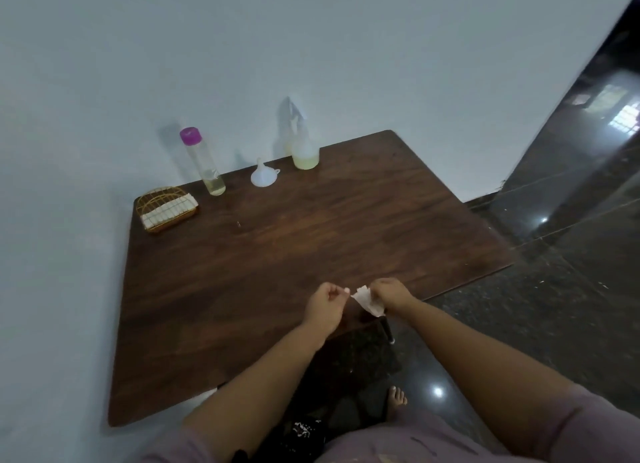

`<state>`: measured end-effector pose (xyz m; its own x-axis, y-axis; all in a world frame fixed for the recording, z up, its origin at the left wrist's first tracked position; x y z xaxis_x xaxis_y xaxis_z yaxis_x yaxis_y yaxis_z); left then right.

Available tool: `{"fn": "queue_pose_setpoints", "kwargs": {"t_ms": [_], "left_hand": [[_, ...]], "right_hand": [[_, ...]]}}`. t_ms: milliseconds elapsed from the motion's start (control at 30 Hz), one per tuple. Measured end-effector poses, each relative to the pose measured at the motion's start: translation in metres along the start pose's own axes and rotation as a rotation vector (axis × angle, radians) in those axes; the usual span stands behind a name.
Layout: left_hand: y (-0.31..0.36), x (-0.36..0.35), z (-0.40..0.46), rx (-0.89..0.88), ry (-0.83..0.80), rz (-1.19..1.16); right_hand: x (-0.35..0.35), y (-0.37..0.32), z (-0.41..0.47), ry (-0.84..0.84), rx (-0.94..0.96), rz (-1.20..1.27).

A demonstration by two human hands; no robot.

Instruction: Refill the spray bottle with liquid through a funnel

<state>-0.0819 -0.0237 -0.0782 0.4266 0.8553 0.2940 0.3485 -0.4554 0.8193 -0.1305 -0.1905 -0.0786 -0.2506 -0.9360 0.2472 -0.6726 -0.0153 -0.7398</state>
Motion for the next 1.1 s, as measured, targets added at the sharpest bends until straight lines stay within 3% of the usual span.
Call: {"fn": "queue_pose_setpoints", "kwargs": {"t_ms": [100, 233, 400, 567, 667, 733, 800, 900, 967, 1100], "left_hand": [[0.040, -0.017, 0.031, -0.032, -0.026, 0.046], [0.094, -0.055, 0.064, -0.085, -0.069, 0.045], [0.164, -0.127, 0.122, -0.143, -0.128, 0.037], [0.234, -0.213, 0.194, -0.163, -0.161, 0.082], [0.279, -0.260, 0.230, -0.278, -0.178, 0.278], [0.306, -0.284, 0.249, -0.397, -0.184, 0.459], [0.321, -0.302, 0.265, -0.497, -0.167, 0.585], [0.325, -0.313, 0.292, -0.533, -0.119, 0.661], [0.327, -0.309, 0.304, -0.534, -0.077, 0.690], [0.327, -0.287, 0.313, -0.542, 0.015, 0.683]], "right_hand": [[0.007, -0.011, 0.010, -0.146, -0.141, 0.386], [0.056, -0.053, 0.038, -0.109, 0.045, 0.246], [0.144, -0.080, 0.099, -0.037, 0.069, 0.396], [0.280, -0.089, 0.185, 0.175, 0.057, 0.228], [0.366, -0.081, 0.240, 0.331, 0.000, -0.008], [0.400, -0.078, 0.275, 0.320, -0.072, -0.156], [0.411, -0.083, 0.307, 0.264, -0.110, -0.204], [0.397, -0.087, 0.349, 0.116, -0.157, 0.080], [0.392, -0.084, 0.374, 0.119, -0.188, 0.194], [0.383, -0.073, 0.396, 0.171, -0.169, 0.195]]}}
Point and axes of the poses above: each hand's wrist, its own z-axis towards the middle knuckle, its own x-axis out of the back of the hand, y = z × x, the point moved 10 cm from there along z, towards the middle knuckle
